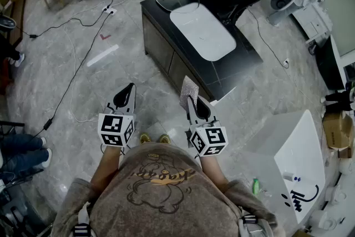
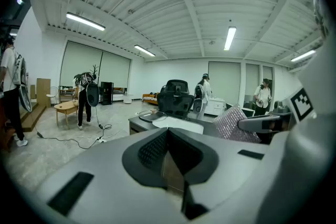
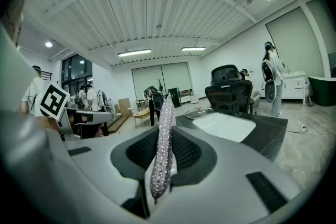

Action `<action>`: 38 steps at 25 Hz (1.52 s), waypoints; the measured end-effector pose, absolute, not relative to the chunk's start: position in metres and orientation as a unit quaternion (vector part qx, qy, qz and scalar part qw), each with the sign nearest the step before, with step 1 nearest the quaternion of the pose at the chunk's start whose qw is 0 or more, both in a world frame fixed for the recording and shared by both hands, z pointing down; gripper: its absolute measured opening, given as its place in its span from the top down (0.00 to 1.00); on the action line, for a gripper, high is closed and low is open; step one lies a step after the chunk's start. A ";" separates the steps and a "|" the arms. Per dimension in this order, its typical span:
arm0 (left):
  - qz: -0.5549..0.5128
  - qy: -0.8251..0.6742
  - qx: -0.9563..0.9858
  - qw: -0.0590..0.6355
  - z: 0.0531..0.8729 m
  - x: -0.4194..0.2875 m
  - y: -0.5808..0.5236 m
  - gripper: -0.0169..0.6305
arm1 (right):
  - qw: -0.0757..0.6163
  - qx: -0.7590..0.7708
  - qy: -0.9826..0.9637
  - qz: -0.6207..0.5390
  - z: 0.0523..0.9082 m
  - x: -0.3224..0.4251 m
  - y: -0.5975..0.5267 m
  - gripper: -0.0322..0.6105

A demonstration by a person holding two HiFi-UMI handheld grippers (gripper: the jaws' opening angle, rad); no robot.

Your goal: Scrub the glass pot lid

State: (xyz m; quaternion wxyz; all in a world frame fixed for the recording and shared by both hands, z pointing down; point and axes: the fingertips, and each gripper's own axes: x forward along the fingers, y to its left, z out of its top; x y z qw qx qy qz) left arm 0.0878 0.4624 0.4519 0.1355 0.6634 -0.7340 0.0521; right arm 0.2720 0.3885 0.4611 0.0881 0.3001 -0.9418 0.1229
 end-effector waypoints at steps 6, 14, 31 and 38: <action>0.054 -0.729 0.668 0.137 0.455 0.078 0.463 0.95 | 0.072 0.291 -0.946 0.125 0.457 0.261 0.392 0.82; 0.059 -0.720 0.678 0.137 0.471 0.056 0.465 0.95 | 0.059 0.291 -0.947 0.122 0.463 0.242 0.402 0.82; 0.050 -0.713 0.688 0.129 0.479 -0.013 0.356 0.95 | 0.046 0.304 -0.945 0.111 0.470 0.172 0.286 0.82; 0.041 -0.714 0.687 0.125 0.467 -0.054 0.264 0.95 | 0.052 0.303 -0.944 0.117 0.469 0.130 0.191 0.82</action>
